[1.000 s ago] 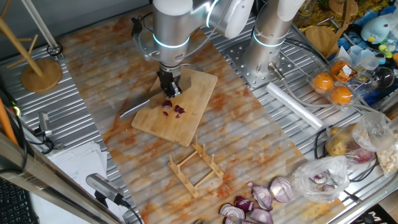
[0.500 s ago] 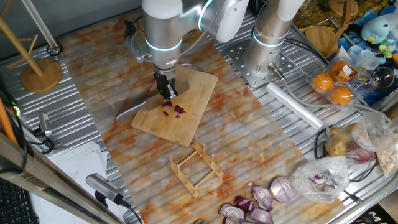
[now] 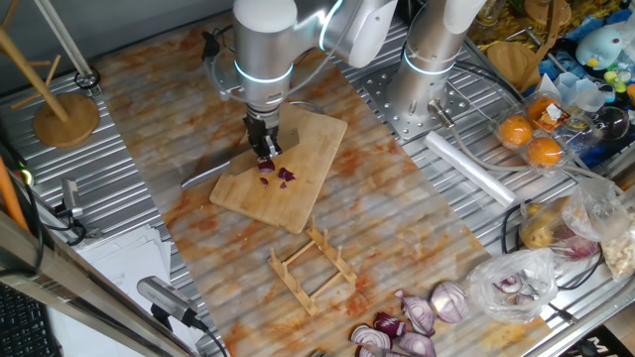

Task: Chop the onions

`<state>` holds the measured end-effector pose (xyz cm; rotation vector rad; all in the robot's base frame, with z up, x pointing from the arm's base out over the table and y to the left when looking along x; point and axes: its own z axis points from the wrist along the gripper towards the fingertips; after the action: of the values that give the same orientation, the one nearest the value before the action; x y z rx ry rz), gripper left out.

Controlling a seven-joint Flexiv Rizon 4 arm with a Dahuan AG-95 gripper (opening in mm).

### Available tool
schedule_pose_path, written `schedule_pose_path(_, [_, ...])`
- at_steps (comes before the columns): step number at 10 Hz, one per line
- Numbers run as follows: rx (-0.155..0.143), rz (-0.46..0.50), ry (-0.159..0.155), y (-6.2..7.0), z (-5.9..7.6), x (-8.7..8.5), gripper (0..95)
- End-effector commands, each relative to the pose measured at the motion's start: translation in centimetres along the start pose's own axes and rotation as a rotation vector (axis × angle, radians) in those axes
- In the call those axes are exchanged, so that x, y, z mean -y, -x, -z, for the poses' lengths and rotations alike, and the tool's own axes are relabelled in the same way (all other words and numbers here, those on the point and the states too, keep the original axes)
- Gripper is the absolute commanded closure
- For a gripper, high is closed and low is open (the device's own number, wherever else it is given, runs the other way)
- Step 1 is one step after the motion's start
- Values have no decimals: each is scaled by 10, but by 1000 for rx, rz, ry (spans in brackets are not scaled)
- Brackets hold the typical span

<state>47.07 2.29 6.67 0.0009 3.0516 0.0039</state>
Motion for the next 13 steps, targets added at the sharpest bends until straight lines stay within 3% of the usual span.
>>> schedule_pose_path(1, [4, 0, -6, -2, -1, 1, 950])
schedule_pose_path(8, [-6, 1, 3, -1, -8, 1, 950])
schedule_pose_path(10, [-3, 3, 2, -3, -16, 1, 950])
schedule_pose_path(13, [-29, -7, 21, -2, -15, 1, 950])
